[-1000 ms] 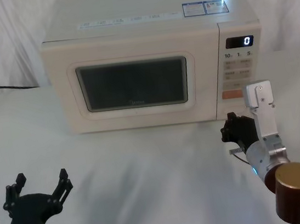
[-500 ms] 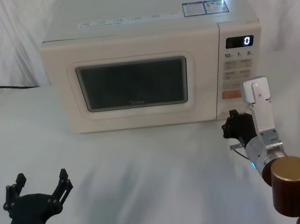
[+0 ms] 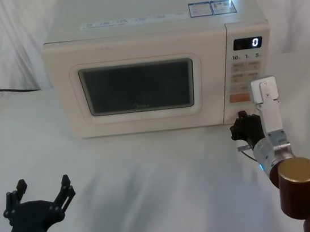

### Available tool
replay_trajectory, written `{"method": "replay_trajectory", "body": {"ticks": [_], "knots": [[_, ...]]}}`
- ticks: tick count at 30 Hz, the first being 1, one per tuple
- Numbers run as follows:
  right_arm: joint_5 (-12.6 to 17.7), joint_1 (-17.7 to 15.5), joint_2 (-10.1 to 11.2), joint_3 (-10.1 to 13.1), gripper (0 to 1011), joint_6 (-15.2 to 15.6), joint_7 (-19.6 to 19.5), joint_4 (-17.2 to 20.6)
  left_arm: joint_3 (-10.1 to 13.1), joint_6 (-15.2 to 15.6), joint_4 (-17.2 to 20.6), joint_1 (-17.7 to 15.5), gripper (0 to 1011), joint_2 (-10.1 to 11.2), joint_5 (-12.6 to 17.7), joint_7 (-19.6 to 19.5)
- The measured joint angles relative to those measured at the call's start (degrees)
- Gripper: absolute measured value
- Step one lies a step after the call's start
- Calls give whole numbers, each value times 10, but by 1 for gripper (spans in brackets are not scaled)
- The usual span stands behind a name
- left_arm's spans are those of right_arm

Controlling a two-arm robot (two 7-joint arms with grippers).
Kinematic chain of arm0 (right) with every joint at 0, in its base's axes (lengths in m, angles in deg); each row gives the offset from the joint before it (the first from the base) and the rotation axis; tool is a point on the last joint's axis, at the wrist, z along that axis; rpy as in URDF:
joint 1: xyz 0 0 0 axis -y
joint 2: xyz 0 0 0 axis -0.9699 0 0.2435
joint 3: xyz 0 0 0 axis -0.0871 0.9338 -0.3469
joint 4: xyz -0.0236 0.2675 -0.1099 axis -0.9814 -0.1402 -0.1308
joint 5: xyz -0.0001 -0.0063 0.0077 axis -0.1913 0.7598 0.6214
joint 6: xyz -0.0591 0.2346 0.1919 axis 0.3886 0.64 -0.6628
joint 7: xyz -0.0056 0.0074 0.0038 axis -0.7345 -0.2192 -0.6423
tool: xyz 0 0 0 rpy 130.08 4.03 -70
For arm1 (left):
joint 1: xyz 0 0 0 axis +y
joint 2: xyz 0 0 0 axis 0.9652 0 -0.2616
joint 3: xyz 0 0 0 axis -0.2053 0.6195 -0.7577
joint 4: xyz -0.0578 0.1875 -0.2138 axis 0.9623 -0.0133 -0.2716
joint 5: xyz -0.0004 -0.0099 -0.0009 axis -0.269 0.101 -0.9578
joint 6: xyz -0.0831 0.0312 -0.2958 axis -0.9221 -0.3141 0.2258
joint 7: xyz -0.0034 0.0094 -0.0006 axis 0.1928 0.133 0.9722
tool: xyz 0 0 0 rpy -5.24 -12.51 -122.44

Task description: Press the button to open the microwave door with one hand; close the microwave door with the other hand.

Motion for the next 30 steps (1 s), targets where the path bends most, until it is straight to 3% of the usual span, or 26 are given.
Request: {"method": "replay_trajectory", "body": {"ticks": [30], "knots": [[-12, 11, -3, 8, 0, -4, -2, -16, 0, 0, 0, 0, 1001, 0, 0, 0]]}}
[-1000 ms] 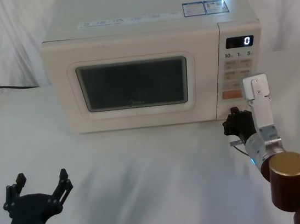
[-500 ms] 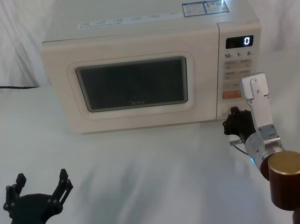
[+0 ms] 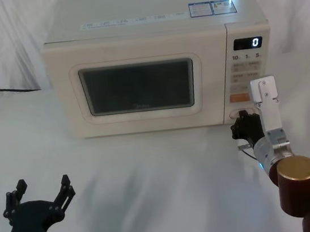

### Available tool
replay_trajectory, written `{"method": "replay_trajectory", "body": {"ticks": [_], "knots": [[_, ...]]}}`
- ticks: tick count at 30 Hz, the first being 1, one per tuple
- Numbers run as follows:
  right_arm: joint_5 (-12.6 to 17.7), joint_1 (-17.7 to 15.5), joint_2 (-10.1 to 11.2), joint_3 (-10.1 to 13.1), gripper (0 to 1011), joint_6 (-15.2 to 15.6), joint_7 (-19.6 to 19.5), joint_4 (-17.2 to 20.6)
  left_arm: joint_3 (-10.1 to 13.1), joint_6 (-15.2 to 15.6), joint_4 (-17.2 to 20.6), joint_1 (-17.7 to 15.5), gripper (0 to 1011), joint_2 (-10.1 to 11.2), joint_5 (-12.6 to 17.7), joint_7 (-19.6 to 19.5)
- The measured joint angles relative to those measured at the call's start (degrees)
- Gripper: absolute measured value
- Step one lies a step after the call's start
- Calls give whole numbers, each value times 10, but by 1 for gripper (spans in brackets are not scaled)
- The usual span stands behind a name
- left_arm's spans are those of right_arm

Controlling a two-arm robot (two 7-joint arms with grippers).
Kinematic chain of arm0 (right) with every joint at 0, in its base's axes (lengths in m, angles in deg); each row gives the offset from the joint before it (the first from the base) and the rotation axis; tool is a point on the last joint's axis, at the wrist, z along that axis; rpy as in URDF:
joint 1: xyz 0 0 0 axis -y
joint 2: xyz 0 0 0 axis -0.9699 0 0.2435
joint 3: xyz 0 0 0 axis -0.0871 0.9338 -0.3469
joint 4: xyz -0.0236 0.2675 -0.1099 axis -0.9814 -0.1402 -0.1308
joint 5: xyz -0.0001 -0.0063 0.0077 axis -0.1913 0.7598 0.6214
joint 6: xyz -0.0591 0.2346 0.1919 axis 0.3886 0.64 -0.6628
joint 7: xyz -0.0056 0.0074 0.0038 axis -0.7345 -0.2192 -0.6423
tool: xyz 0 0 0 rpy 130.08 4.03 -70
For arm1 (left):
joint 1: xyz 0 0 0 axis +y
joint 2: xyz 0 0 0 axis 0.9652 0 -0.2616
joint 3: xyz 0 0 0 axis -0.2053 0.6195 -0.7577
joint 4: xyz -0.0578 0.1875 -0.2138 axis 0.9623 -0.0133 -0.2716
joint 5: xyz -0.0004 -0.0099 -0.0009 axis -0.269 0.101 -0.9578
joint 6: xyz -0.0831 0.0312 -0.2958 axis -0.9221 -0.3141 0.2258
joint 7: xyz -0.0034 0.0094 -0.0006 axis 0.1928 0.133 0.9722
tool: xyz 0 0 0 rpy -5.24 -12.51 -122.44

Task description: Press the button to open the microwave door with one hand; close the microwave door with the other hand.

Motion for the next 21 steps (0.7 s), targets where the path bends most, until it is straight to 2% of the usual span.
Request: {"method": "replay_trajectory", "body": {"ticks": [21], "knots": [[-9, 12, 0, 1, 0, -3, -3, -16, 0, 0, 0, 0, 1001, 0, 0, 0]]}}
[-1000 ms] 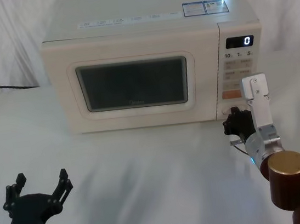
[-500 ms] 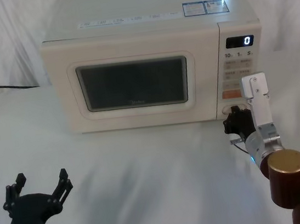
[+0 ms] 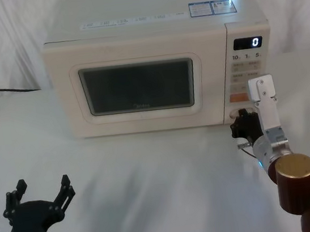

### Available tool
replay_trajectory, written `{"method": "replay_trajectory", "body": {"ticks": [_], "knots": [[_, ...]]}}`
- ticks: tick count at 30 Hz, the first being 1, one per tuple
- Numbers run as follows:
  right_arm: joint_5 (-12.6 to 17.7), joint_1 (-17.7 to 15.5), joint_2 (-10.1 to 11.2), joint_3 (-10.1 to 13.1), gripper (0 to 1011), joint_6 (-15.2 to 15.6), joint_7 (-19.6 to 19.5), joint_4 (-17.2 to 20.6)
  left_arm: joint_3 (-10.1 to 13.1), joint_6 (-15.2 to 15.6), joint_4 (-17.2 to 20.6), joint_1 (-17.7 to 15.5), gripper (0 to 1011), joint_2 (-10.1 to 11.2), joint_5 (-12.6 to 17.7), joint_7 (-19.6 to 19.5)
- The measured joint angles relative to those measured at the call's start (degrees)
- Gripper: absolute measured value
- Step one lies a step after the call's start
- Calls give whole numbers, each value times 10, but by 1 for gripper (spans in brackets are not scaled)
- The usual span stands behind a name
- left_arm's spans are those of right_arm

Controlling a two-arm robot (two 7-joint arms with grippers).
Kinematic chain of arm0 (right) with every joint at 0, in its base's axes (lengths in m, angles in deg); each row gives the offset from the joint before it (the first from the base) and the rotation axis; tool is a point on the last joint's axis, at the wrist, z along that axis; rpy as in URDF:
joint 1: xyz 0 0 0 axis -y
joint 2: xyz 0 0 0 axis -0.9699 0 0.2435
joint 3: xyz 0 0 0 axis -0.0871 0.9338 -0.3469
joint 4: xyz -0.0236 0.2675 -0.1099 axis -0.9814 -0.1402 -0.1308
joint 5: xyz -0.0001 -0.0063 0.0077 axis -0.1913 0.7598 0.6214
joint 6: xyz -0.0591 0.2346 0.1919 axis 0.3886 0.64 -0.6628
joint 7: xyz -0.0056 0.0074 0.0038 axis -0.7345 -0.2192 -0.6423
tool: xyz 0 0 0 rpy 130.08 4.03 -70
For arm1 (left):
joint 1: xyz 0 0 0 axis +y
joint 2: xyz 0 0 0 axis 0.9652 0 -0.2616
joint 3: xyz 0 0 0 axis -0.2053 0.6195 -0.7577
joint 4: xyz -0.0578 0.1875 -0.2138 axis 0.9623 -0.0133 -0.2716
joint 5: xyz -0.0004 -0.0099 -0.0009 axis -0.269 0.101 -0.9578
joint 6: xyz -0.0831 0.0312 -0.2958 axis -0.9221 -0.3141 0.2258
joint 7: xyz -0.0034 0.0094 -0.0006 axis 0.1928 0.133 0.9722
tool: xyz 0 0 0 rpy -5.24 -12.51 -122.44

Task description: Press the button to open the microwave door with one hand; close the microwave door with the other hand.

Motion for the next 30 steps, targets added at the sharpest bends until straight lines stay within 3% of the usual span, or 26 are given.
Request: {"method": "replay_trajectory", "body": {"ticks": [30], "knots": [[-7, 24, 0, 5, 0, -9, -5, -35, 0, 0, 0, 0, 1001, 0, 0, 0]]}}
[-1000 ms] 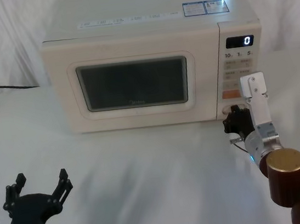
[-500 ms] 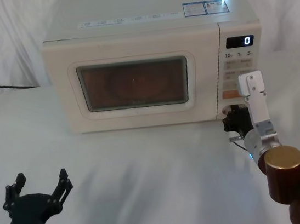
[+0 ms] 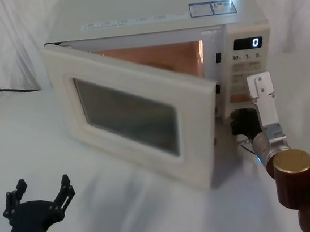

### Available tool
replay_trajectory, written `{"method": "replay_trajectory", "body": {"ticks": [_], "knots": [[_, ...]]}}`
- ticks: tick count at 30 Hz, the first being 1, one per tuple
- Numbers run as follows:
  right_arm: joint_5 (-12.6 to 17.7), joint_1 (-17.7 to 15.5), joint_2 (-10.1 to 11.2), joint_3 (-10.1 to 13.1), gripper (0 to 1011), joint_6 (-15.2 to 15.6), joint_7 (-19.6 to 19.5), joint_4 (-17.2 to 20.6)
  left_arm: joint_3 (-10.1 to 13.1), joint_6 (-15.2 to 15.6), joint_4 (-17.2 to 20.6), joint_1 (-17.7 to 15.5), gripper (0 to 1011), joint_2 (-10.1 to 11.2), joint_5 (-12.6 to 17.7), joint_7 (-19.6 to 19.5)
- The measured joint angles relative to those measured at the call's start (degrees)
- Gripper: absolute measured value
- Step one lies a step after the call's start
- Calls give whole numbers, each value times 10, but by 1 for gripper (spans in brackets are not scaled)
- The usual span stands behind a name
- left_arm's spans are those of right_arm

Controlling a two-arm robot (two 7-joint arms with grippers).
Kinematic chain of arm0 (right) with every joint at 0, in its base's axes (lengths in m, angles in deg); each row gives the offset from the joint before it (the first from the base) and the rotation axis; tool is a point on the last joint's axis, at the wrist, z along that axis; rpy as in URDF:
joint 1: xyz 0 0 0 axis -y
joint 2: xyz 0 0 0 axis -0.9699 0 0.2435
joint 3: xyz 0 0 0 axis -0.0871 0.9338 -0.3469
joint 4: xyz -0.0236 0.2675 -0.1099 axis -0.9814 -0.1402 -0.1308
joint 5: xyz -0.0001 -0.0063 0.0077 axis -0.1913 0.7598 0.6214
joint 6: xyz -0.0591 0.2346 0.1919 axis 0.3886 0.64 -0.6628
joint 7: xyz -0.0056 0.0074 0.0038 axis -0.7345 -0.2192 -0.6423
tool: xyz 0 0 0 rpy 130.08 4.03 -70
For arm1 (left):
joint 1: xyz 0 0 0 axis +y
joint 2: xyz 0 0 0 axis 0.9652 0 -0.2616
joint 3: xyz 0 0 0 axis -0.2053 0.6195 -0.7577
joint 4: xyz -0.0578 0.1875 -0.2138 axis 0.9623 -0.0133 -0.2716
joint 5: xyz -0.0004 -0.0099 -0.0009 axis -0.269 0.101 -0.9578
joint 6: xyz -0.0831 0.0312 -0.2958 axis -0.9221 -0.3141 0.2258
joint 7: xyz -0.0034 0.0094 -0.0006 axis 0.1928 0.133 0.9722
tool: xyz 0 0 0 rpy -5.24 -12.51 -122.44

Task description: Press the button to open the microwave door with one hand; close the microwave door with the other hand.

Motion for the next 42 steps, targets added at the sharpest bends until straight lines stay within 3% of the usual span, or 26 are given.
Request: {"method": "replay_trajectory", "body": {"ticks": [7, 20, 35, 42], "knots": [[5, -2, 2, 2, 0, 0, 7, 3, 0, 0, 0, 0, 1001, 0, 0, 0], [27, -36, 15, 3, 0, 29, 47, 65, 0, 0, 0, 0, 1001, 0, 0, 0], [60, -109, 35, -11, 0, 74, 93, 193, 0, 0, 0, 0, 1001, 0, 0, 0], [94, -161, 45, -7, 0, 80, 108, 265, 0, 0, 0, 0, 1001, 0, 0, 0]]}}
